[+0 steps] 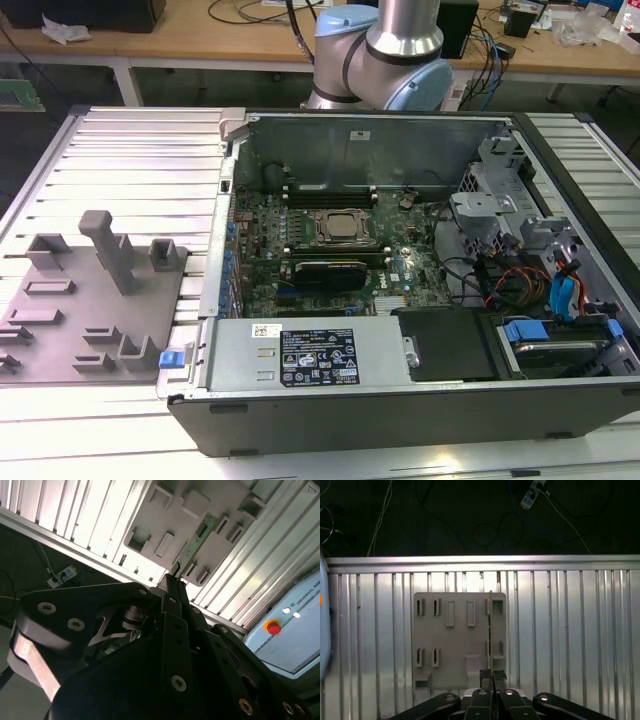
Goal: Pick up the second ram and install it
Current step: 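Pick up the second ram and move it above second insertion slot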
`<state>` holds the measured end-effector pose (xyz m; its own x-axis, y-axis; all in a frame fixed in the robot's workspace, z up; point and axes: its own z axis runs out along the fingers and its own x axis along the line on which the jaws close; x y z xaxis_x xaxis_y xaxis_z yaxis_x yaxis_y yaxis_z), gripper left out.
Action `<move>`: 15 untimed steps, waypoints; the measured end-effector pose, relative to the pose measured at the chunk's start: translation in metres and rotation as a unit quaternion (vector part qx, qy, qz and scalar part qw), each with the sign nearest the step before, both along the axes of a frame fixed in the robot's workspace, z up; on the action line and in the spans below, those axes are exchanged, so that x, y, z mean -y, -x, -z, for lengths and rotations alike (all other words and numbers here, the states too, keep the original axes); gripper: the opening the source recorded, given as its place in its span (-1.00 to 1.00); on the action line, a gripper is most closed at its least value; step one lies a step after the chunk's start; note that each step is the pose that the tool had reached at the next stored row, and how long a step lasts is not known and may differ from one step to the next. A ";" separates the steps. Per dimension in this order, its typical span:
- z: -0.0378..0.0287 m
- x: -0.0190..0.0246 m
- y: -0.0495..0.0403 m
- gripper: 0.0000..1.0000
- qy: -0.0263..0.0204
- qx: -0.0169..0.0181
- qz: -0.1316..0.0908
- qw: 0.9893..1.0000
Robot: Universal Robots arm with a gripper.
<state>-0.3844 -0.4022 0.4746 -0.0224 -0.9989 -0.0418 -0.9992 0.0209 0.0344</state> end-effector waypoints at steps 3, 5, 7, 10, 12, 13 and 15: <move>-0.0001 -0.0001 0.0000 -0.76 0.000 0.000 0.000 1.000; 0.0000 -0.0001 0.0000 -0.76 0.000 0.000 0.000 1.000; 0.0001 -0.0002 -0.0005 -0.76 0.000 0.000 0.000 1.000; 0.0004 -0.0001 -0.0139 -0.76 0.000 0.000 0.000 1.000; 0.0007 -0.0001 -0.0252 -0.76 0.000 -0.001 0.000 1.000; 0.0008 -0.0001 -0.0308 -0.76 0.001 -0.001 0.000 1.000; 0.0011 -0.0001 -0.0444 -0.76 0.001 -0.002 0.000 1.000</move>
<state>-0.3401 -0.4020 0.4735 -0.0226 -0.9989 -0.0402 -0.9991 0.0211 0.0377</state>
